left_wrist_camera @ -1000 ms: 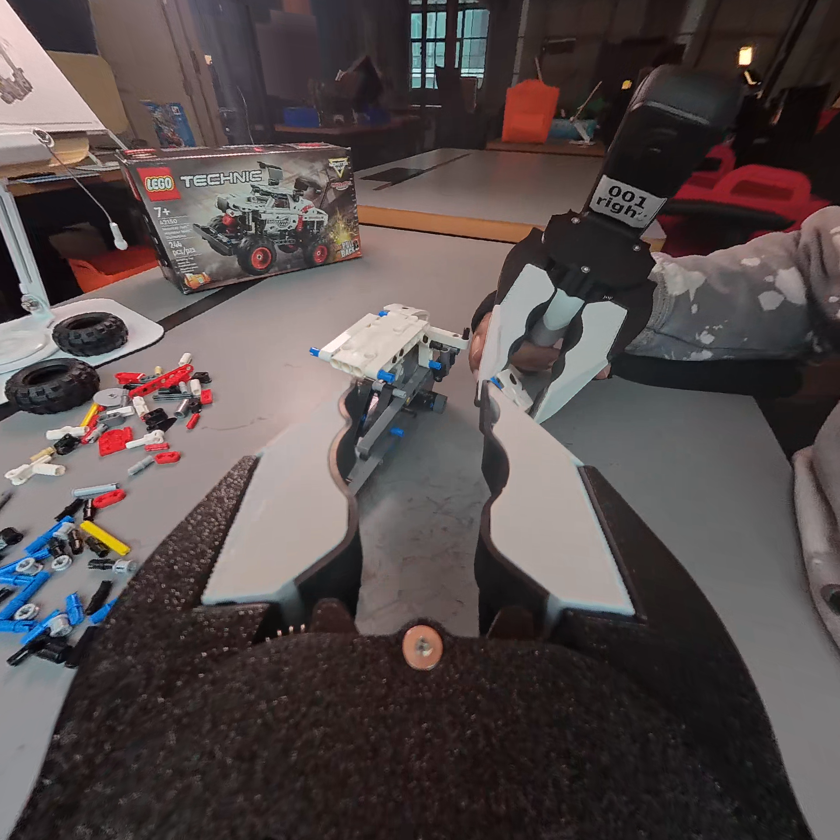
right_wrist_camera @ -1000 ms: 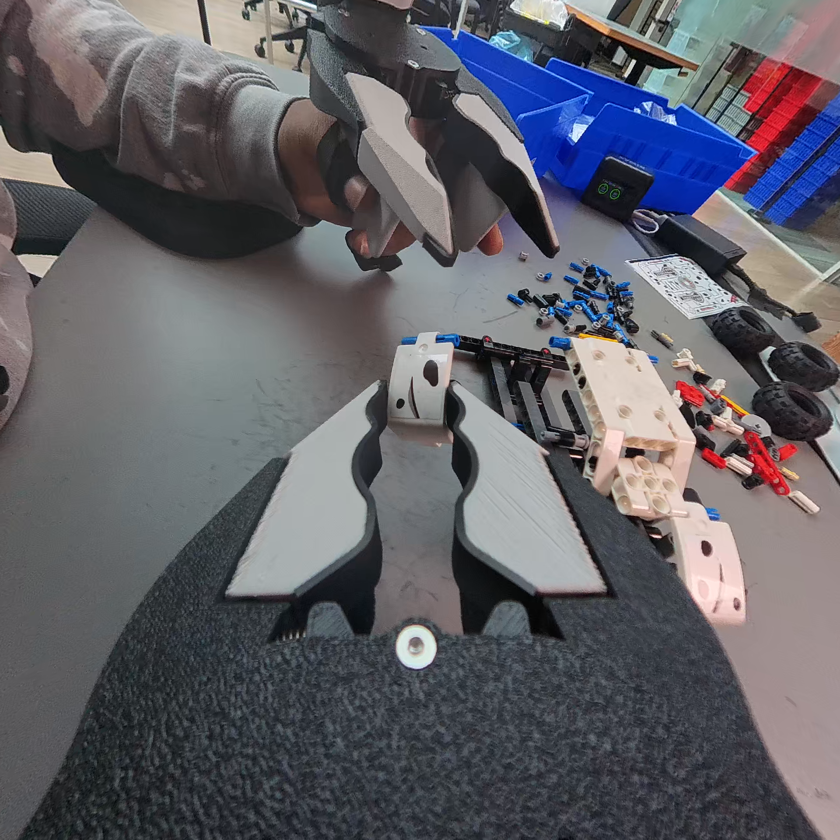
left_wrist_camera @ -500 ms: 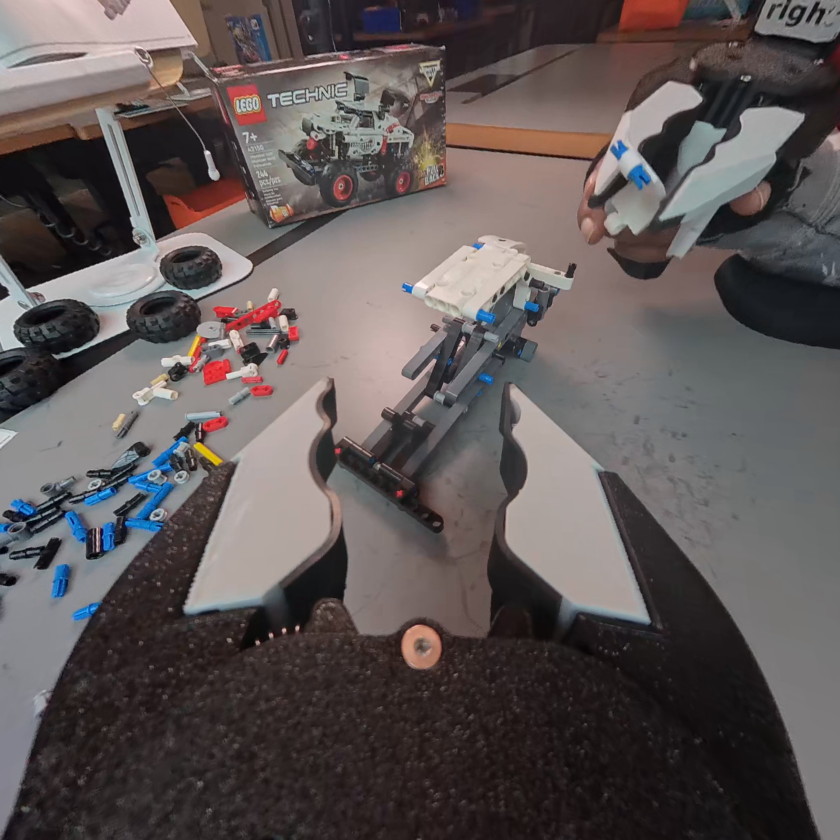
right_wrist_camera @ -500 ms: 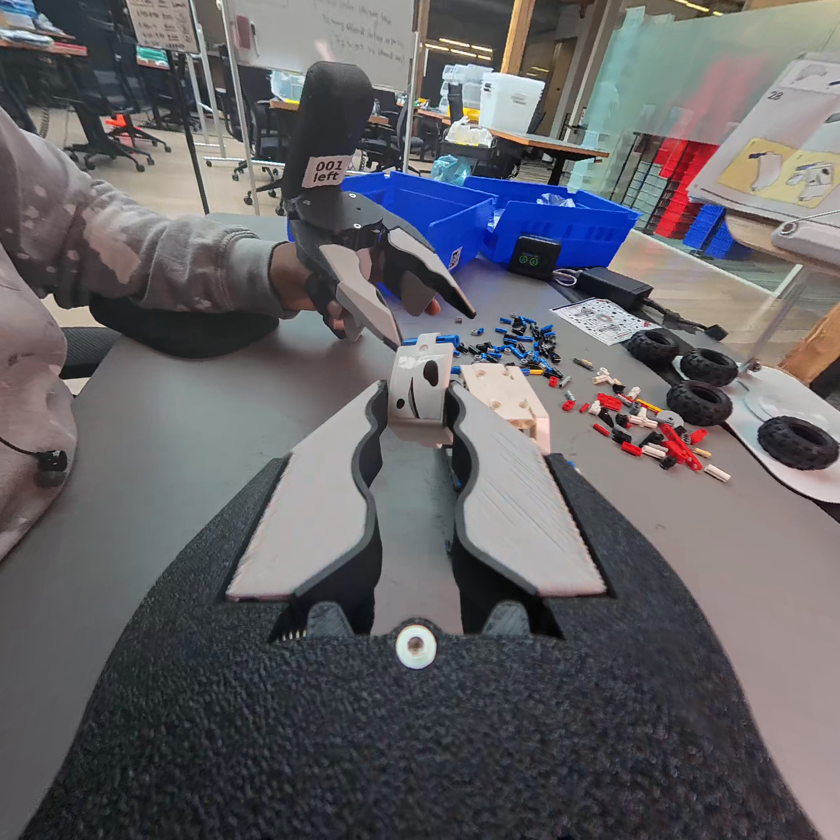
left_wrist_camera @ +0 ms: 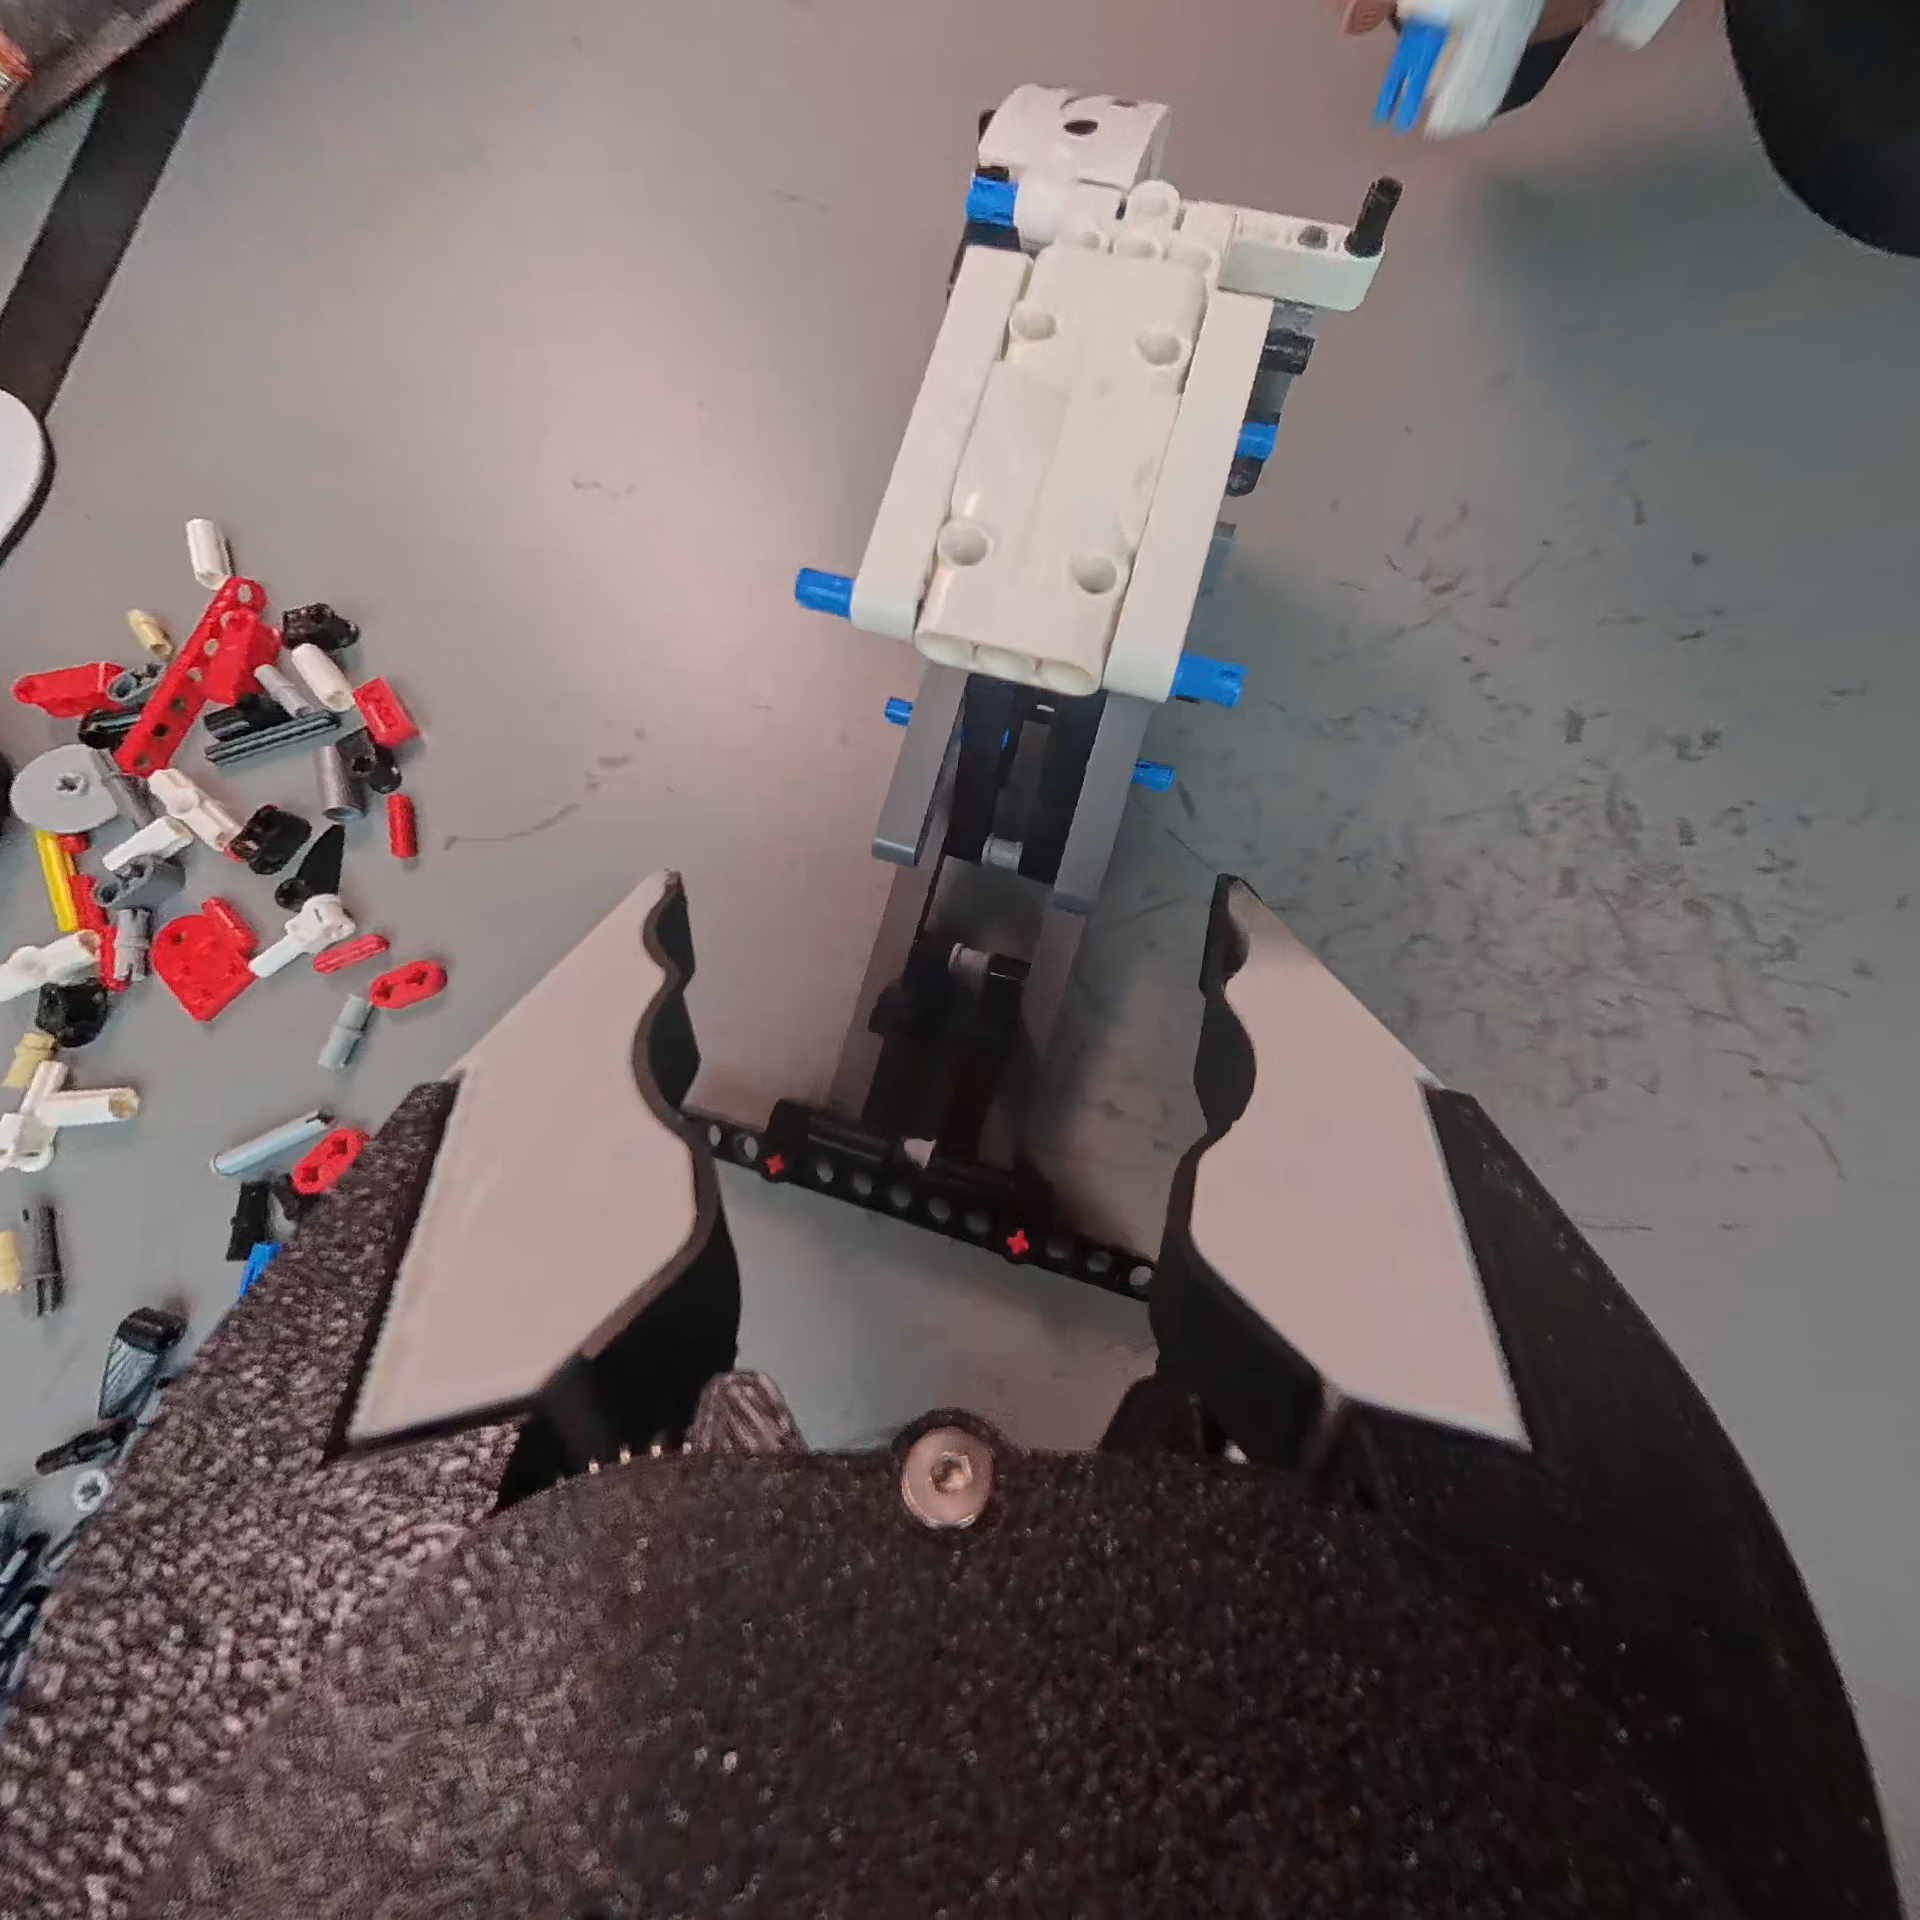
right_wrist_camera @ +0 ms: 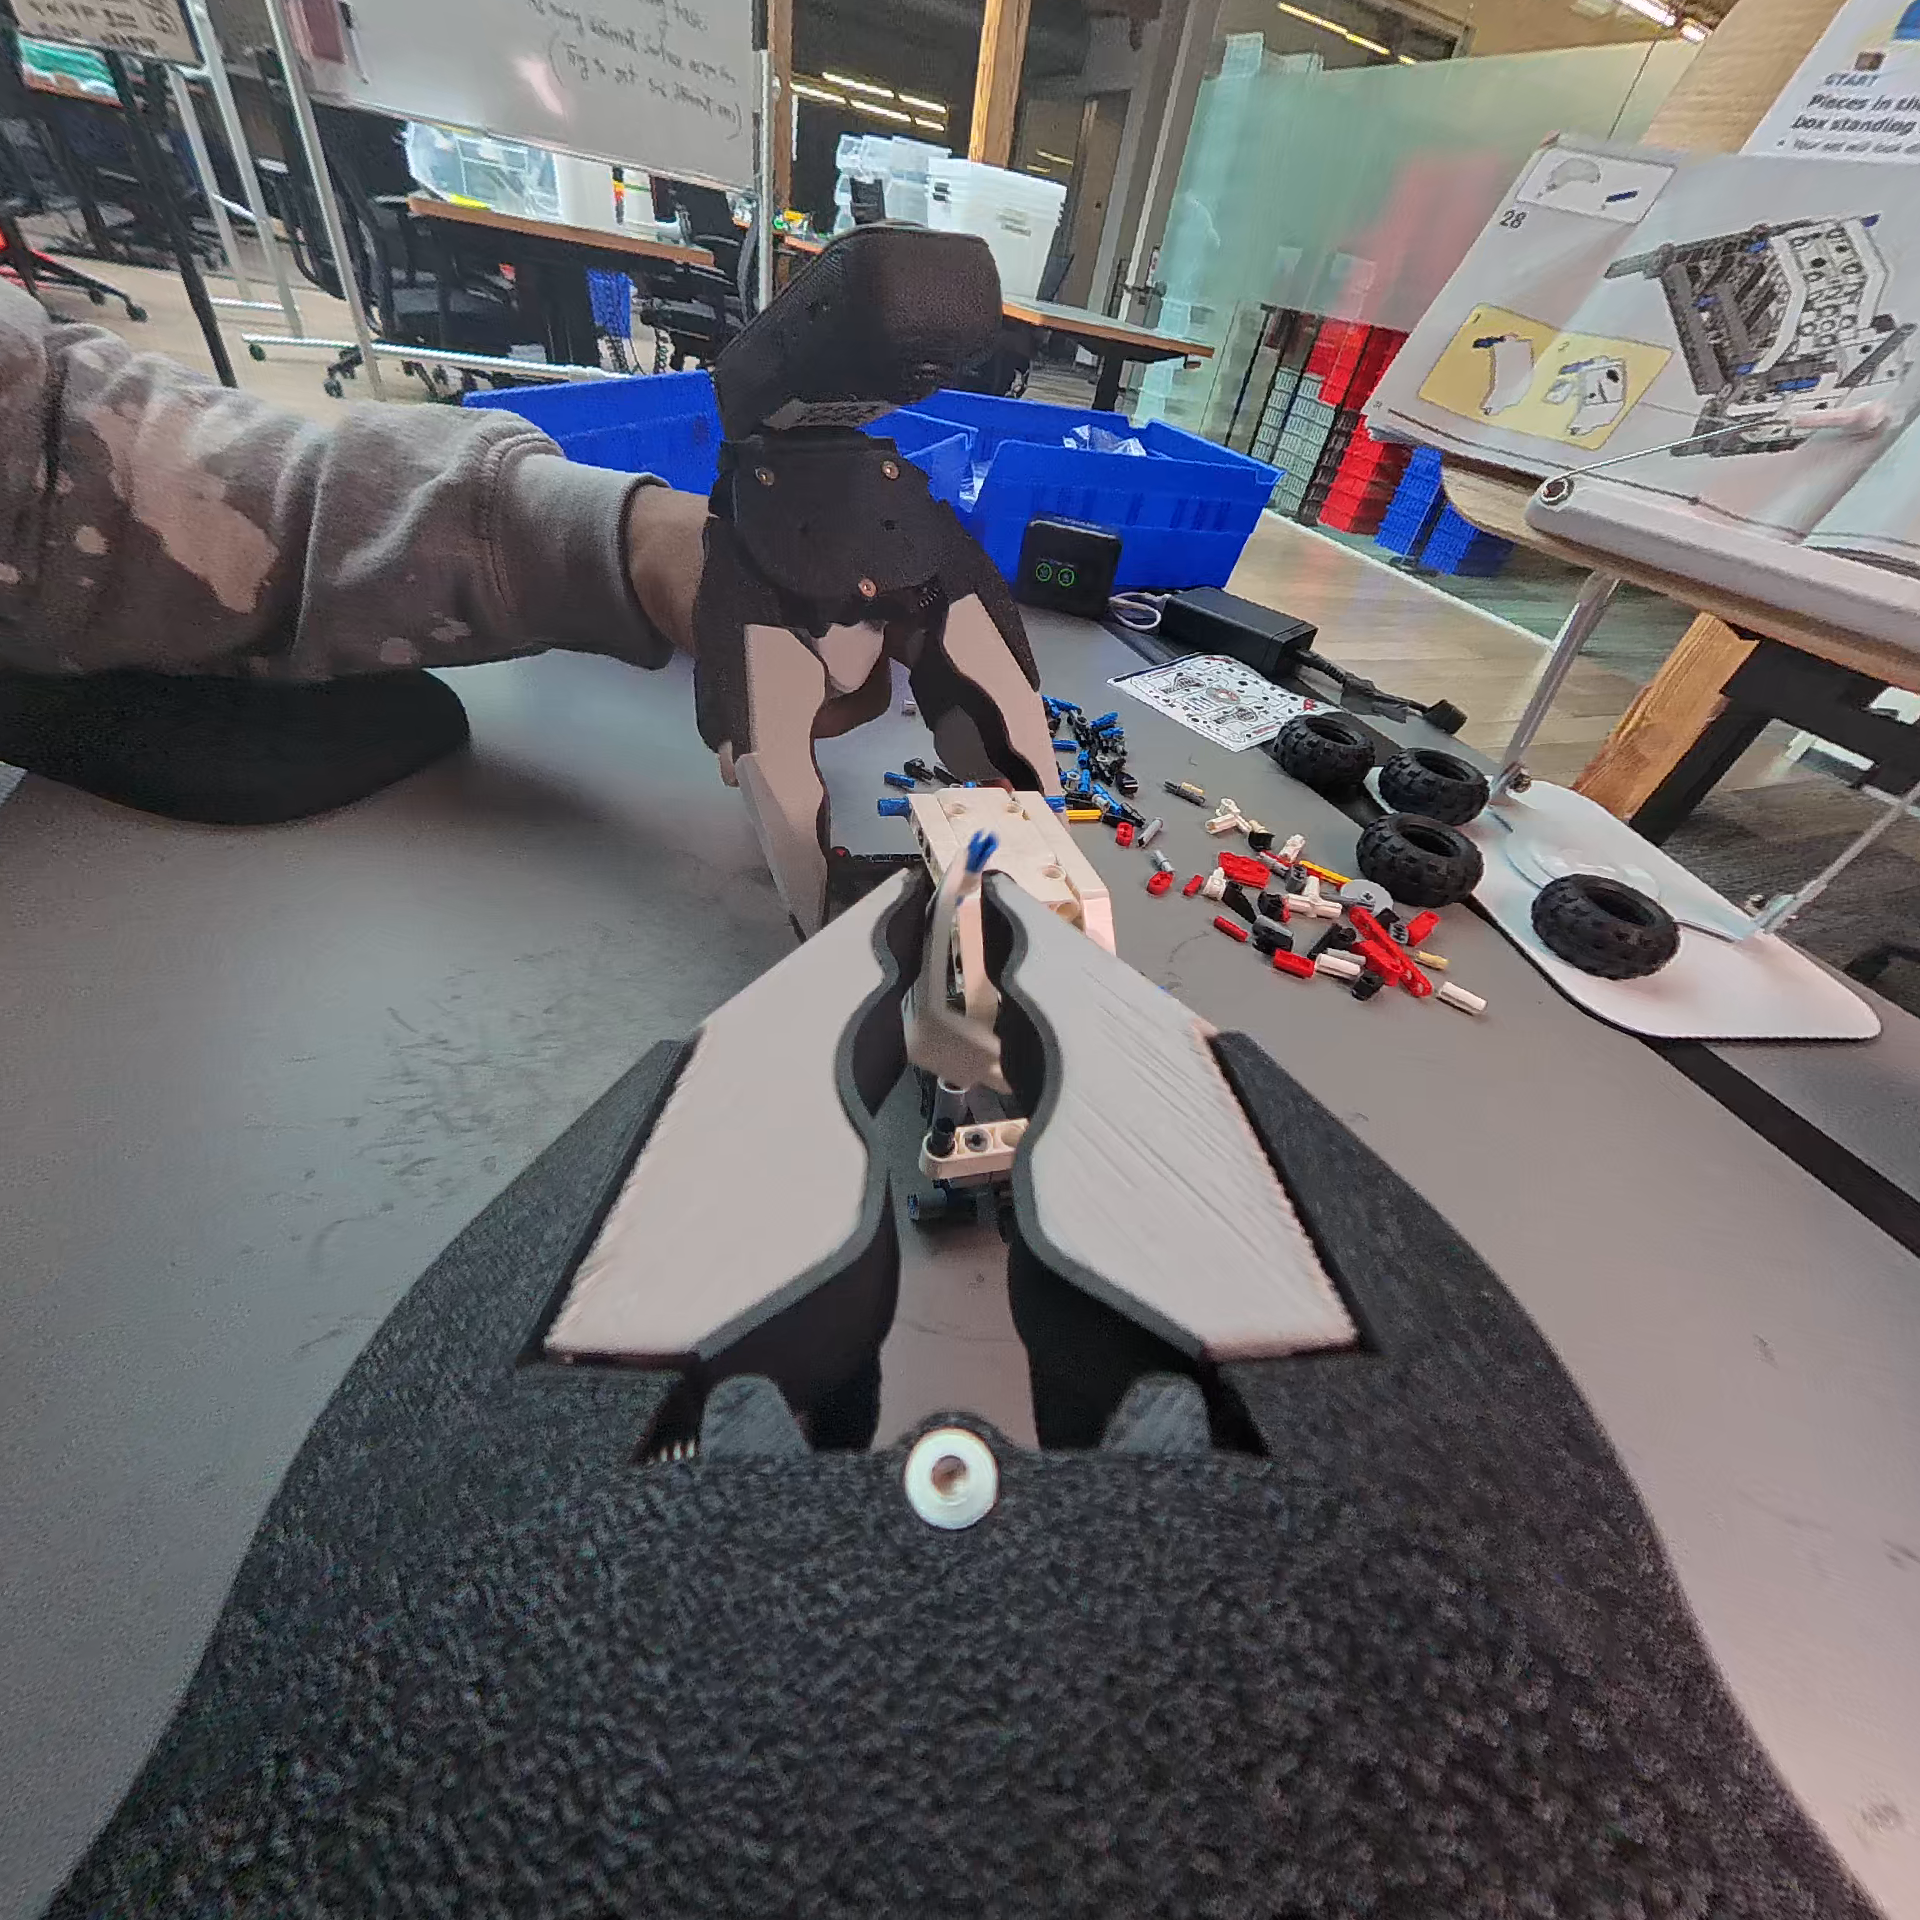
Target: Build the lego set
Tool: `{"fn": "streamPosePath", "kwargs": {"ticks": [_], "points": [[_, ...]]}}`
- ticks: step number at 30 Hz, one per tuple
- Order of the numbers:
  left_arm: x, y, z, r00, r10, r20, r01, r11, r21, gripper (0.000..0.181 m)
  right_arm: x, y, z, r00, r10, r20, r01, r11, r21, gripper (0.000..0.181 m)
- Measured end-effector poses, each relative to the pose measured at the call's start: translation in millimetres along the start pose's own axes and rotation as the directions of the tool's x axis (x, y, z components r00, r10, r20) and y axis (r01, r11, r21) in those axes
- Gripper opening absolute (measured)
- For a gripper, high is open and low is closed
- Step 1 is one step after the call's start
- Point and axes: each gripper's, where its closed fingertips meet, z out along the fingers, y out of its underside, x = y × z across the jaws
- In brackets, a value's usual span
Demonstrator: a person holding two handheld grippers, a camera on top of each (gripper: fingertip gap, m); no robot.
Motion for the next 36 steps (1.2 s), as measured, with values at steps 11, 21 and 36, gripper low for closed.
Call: {"fn": "streamPosePath", "kwargs": {"ticks": [11, 21, 36], "points": [[20.8, 24.5, 5.8, 0.999, 0.033, -0.042, -0.038, 0.992, -0.124, 0.043, -19.0, 4.2, 2.9, 0.996, -0.009, 0.088, 0.011, 1.000, -0.024, 0.000], [35.5, 43.5, -15.2, 0.999, 0.019, -0.034, -0.023, 0.992, -0.122, 0.044, -50.1, 20.0, 2.5, 0.968, -0.006, 0.251, 0.035, 0.993, -0.111, 0.005], [57.1, 10.4, -63.3, 0.977, -0.188, 0.105, 0.150, 0.943, 0.296, 0.054, -97.4, 93.8, 17.1, 0.920, 0.038, 0.390, 0.181, 0.842, -0.508, 0.053]]}}
